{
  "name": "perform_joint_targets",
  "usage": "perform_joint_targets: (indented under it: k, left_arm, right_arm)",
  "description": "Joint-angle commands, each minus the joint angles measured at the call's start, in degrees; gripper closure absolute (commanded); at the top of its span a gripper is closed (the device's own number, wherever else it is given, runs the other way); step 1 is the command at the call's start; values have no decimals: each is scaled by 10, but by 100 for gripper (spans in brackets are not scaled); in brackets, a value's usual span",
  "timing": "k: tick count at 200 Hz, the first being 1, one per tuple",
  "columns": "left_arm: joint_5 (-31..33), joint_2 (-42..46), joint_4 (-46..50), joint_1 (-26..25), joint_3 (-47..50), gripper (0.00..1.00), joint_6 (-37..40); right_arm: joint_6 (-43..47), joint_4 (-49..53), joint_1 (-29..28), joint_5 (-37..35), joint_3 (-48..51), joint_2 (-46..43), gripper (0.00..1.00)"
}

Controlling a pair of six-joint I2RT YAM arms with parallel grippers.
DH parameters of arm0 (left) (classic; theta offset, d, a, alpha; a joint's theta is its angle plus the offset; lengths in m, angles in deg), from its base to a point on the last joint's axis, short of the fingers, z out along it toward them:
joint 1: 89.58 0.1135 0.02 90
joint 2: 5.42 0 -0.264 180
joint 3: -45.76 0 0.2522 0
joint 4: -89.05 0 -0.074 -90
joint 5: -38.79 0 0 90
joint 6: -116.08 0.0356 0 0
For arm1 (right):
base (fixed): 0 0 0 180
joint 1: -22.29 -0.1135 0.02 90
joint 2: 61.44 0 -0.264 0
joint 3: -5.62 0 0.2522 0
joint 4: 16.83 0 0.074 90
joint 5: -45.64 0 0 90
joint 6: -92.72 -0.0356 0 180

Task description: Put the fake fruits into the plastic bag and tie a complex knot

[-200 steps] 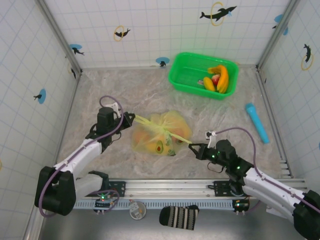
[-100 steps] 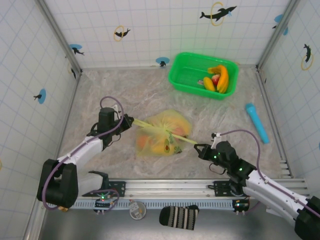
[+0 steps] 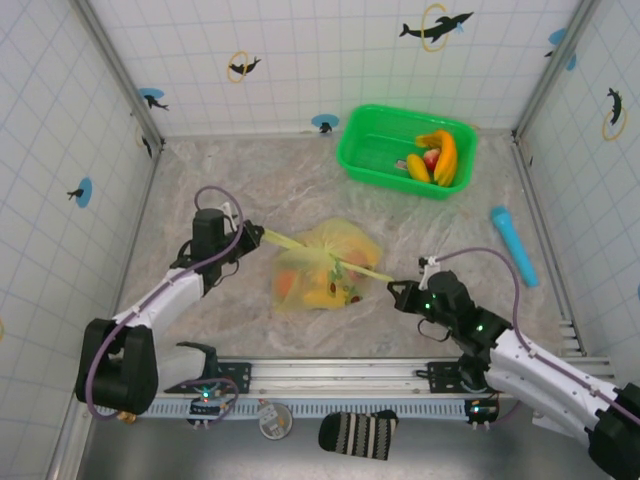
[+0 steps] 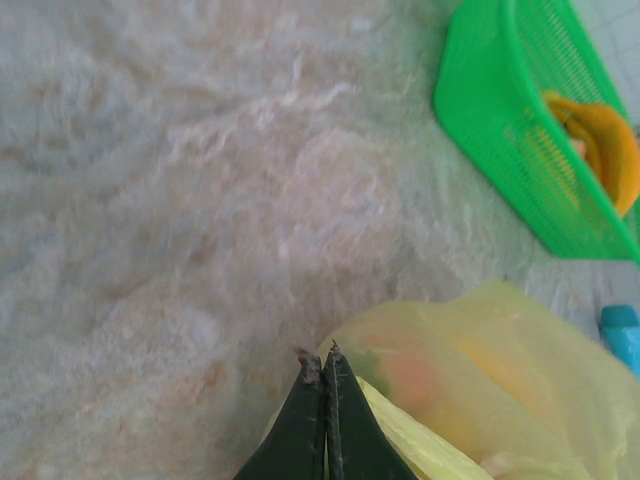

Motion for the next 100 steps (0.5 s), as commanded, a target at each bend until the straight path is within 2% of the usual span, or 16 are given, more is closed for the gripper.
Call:
perform_joint_targets:
  k: [1, 19, 40, 78, 100]
  left_arm:
    - [106, 42, -36, 32, -65, 100, -4]
    - [112, 71, -30, 32, -76, 100, -7]
    - [117, 98, -28, 31, -71, 100, -12]
    - [103, 89, -29, 32, -59, 100, -23]
    - [89, 58, -47, 32, -43, 100, -29]
  right_arm:
    - [74, 77, 16, -58, -94, 25, 100]
    - [110, 97, 47, -41, -158, 58, 100]
    - [125, 95, 99, -2, -188, 83, 100]
    - [103, 41, 197, 108, -162, 142, 100]
    - [83, -8, 227, 136, -121, 171, 100]
